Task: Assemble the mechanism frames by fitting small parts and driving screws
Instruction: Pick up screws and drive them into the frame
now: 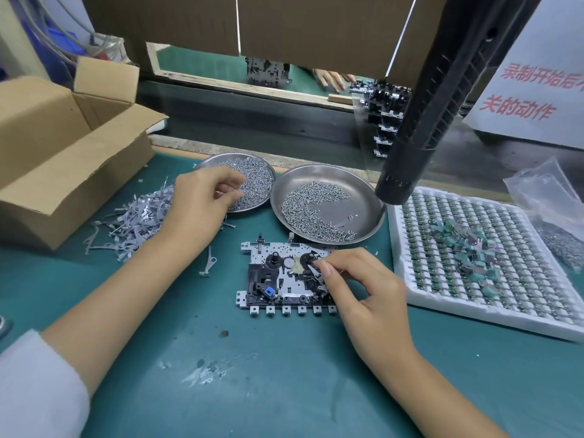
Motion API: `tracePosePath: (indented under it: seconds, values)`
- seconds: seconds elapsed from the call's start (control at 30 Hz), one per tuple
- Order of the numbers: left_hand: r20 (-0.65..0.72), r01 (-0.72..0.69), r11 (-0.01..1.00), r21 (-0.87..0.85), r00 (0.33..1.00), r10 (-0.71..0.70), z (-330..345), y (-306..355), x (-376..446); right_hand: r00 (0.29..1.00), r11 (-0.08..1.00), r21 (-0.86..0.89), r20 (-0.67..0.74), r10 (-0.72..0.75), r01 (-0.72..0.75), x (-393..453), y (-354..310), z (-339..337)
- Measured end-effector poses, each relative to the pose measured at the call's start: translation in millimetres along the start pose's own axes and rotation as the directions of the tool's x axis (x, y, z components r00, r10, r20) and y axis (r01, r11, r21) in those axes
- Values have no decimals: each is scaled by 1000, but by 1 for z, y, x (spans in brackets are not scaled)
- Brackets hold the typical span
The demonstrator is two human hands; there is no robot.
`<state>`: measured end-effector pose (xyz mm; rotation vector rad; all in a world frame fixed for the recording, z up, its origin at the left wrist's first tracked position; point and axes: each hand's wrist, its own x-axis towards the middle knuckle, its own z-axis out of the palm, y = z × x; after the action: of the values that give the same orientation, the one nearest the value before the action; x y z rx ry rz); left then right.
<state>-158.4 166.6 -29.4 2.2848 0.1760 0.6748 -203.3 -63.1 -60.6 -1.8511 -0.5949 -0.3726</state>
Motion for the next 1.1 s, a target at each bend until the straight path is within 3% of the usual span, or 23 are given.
tracePosePath:
  seconds: [0.13, 0.3, 0.4, 0.47, 0.53, 0.83, 1.03, 1.1]
  values:
    - [-9, -110, 994, 15, 994, 110, -2, 9, -8, 1000, 1000, -26, 1, -16, 16, -1, -1, -1]
    - [-31, -23, 982, -186, 999, 17, -5, 8, -22, 998, 971, -233, -31, -60, 51, 29, -8, -9]
    - [0, 102, 920, -379, 994, -110, -2, 9, -26, 986, 859, -511, 115, 120, -45, 65, -2, -14]
    - [17, 164, 858, -487, 984, -178, 0, 12, -28, 926, 729, -679, 220, 308, -82, 83, 5, -10]
    - [18, 169, 835, -524, 982, -187, 0, 14, -29, 878, 673, -731, 241, 414, -116, 93, 9, -4]
    - [104, 128, 763, -633, 991, -79, 9, 34, -46, 924, 746, -647, 170, 343, -158, 89, 16, -5]
    - [119, 79, 800, -594, 993, -10, 15, 41, -60, 969, 859, -483, 81, 234, -167, 84, 15, -12]
    - [109, 71, 799, -597, 994, -7, 16, 42, -62, 966, 909, -352, 44, 255, -224, 81, 12, -14]
